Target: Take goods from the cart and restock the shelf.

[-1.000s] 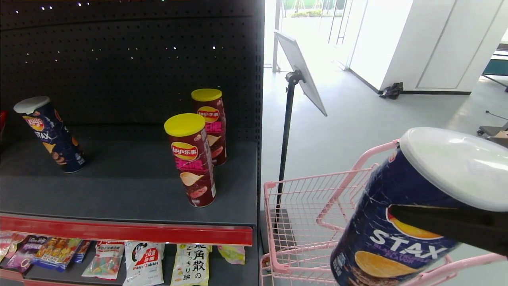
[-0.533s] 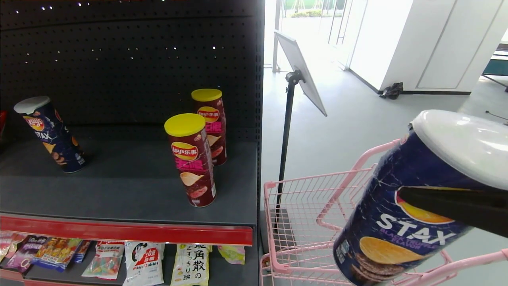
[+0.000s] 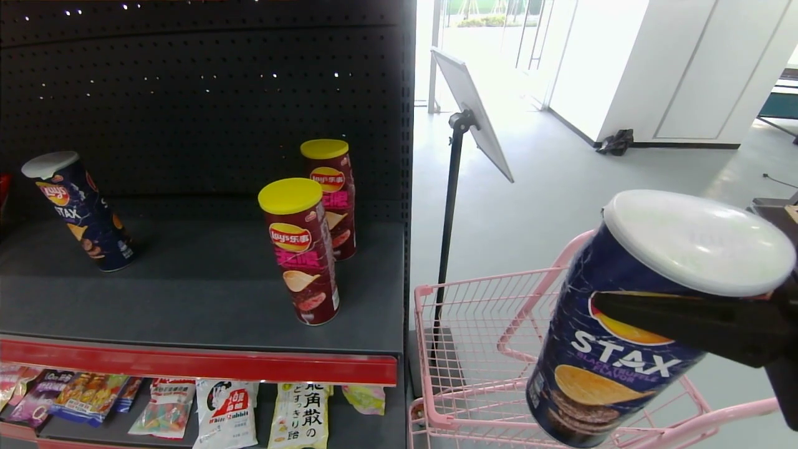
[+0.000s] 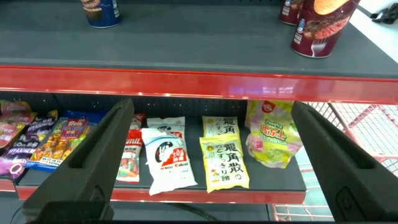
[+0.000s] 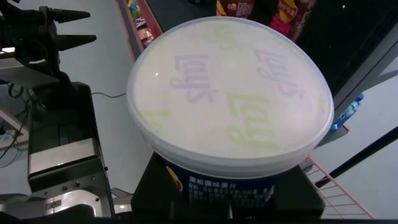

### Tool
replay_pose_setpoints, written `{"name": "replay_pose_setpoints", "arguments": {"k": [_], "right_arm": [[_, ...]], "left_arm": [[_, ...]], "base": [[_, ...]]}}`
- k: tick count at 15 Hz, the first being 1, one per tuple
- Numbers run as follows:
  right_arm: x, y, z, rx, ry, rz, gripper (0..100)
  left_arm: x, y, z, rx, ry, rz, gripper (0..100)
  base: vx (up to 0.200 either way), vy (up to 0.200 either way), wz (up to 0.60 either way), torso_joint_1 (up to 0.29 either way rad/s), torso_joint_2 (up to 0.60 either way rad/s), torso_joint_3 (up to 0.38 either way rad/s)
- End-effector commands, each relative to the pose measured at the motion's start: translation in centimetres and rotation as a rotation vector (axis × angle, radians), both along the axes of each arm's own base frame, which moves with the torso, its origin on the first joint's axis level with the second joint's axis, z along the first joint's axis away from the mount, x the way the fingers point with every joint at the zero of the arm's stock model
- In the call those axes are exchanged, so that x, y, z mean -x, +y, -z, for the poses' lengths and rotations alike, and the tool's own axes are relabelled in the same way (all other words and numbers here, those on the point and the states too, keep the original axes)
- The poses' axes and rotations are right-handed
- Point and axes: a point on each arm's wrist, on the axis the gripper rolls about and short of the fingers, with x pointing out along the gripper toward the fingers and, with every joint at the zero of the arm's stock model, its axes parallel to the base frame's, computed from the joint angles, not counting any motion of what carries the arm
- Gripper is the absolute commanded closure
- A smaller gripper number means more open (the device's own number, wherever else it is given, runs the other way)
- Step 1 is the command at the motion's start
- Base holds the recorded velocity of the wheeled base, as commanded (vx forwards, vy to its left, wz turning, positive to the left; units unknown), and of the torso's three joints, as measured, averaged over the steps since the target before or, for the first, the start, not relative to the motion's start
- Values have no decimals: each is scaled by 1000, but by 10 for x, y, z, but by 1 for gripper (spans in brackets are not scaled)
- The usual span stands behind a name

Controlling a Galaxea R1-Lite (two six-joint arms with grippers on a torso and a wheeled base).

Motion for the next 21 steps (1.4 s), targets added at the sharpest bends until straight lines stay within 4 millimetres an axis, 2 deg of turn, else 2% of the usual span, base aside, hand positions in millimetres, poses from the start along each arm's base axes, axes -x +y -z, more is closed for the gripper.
{"name": "replay_pose_setpoints", "arguments": {"k": [1, 7, 9, 10, 11, 12, 14, 21], "right_arm": [[-3, 4, 4, 15, 10, 8, 100], [-4, 5, 7, 31, 1, 23, 100], [-4, 5, 13, 47, 13, 24, 100], [-3, 4, 16, 53, 17, 22, 100], [-2, 4, 17, 55, 19, 22, 100], [-3, 4, 20, 62, 27, 22, 100], [-5, 6, 21, 68, 32, 23, 100], [-9, 10, 22, 81, 38, 37, 100]], "left_arm": [[0, 0, 0, 0, 0, -1, 0], [0, 0, 0, 0, 2, -1, 0], [0, 0, 0, 5, 0, -1, 0], [0, 0, 0, 83, -1, -15, 0], [0, 0, 0, 78, -6, -18, 0], [0, 0, 0, -34, 1, -7, 0], [0, 0, 0, 12, 0, 5, 0], [0, 0, 0, 8, 2, 10, 0]], "base": [[0, 0, 0, 0, 0, 0], [0, 0, 0, 0, 0, 0], [0, 0, 0, 0, 0, 0], [0, 0, 0, 0, 0, 0], [0, 0, 0, 0, 0, 0], [0, 0, 0, 0, 0, 0], [0, 0, 0, 0, 0, 0], [0, 0, 0, 0, 0, 0]]}}
